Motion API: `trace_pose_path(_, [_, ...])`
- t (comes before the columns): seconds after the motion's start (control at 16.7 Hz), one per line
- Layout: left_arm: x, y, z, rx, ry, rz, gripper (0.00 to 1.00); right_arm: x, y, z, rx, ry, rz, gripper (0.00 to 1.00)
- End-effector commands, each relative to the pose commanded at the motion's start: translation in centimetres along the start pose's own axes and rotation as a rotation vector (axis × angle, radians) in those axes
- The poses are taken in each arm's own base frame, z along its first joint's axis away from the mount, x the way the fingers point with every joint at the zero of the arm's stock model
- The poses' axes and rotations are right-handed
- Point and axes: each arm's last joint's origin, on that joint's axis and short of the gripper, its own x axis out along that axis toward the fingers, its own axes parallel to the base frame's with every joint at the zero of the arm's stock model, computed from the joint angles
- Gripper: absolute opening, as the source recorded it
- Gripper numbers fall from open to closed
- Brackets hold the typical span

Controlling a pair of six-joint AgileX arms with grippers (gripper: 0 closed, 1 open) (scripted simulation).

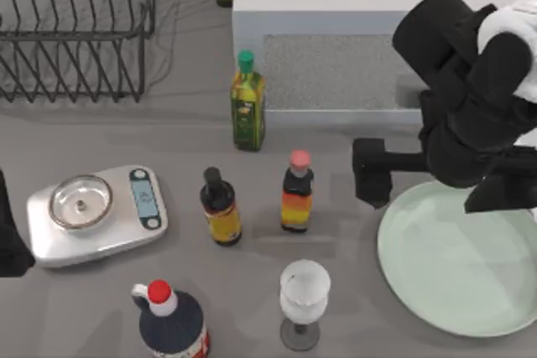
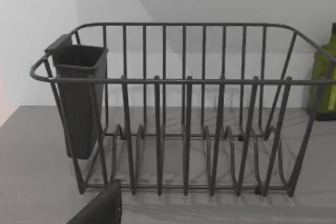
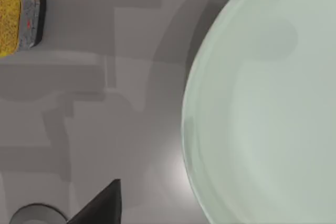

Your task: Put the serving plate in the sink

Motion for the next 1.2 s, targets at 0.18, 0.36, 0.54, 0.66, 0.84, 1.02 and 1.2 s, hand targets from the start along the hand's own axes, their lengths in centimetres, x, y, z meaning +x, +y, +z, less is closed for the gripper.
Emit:
trace_pose_path(0.18, [0.0, 0.0, 0.0, 0.000, 0.000, 0.000, 1.00, 2.0, 2.4, 0.7, 0.001, 0.099, -0.061, 1.00])
trace_pose_path(0.36, [0.0, 0.0, 0.0, 0.000, 0.000, 0.000, 1.00, 2.7, 3.1, 0.9, 0.001, 0.128, -0.082, 1.00])
trace_pose_path(0.54, [0.0, 0.0, 0.0, 0.000, 0.000, 0.000, 1.00, 2.7, 3.1, 0.9, 0.001, 0.128, -0.082, 1.00])
trace_pose_path(0.66, [0.0, 0.0, 0.0, 0.000, 0.000, 0.000, 1.00, 2.7, 3.0, 0.9, 0.005, 0.127, -0.082, 1.00])
trace_pose_path(0.84, [0.0, 0.0, 0.0, 0.000, 0.000, 0.000, 1.00, 4.8, 2.9, 0.7, -0.002, 0.152, -0.113, 1.00])
trace_pose_path(1.02, [0.0, 0.0, 0.0, 0.000, 0.000, 0.000, 1.00, 8.2, 2.6, 0.2, -0.015, 0.176, -0.141, 1.00])
trace_pose_path(1.2, [0.0, 0.0, 0.0, 0.000, 0.000, 0.000, 1.00, 11.0, 2.4, -0.3, -0.018, 0.169, -0.132, 1.00])
